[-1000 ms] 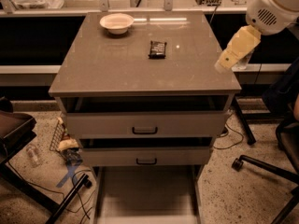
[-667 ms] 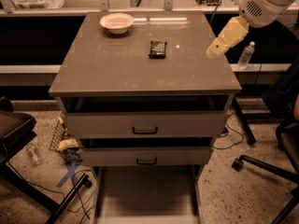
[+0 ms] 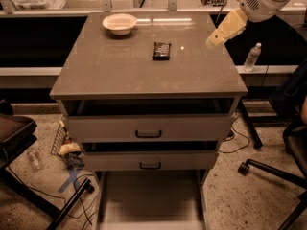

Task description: Place rxbar chocolate into bottom drawer

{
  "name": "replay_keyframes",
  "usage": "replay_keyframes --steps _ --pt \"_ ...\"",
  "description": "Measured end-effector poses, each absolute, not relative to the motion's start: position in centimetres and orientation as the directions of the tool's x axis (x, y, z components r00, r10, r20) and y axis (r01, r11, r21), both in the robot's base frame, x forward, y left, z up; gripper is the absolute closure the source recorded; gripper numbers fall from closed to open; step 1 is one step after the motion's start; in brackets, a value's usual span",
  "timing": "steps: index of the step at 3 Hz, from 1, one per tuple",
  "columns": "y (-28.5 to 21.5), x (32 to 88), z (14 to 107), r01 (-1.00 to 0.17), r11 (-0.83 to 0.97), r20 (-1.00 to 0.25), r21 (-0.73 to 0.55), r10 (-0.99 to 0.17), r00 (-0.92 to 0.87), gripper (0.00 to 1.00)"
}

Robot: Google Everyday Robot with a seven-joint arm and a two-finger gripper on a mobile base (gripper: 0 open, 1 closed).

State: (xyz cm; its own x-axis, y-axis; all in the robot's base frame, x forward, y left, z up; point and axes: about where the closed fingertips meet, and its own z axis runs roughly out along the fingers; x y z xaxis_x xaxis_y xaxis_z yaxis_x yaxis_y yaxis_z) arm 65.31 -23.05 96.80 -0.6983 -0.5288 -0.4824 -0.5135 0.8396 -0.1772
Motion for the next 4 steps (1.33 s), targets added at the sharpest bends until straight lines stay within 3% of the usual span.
replay_keyframes --steps 2,4 --pt "-16.5 75.3 89.9 -0.408 0.913 -0.514 -0.027 -0.363 -0.777 0.00" --pt "-10.0 79.8 88.2 -0.327 0.944 -0.481 0.037 -0.270 -0.834 0.00"
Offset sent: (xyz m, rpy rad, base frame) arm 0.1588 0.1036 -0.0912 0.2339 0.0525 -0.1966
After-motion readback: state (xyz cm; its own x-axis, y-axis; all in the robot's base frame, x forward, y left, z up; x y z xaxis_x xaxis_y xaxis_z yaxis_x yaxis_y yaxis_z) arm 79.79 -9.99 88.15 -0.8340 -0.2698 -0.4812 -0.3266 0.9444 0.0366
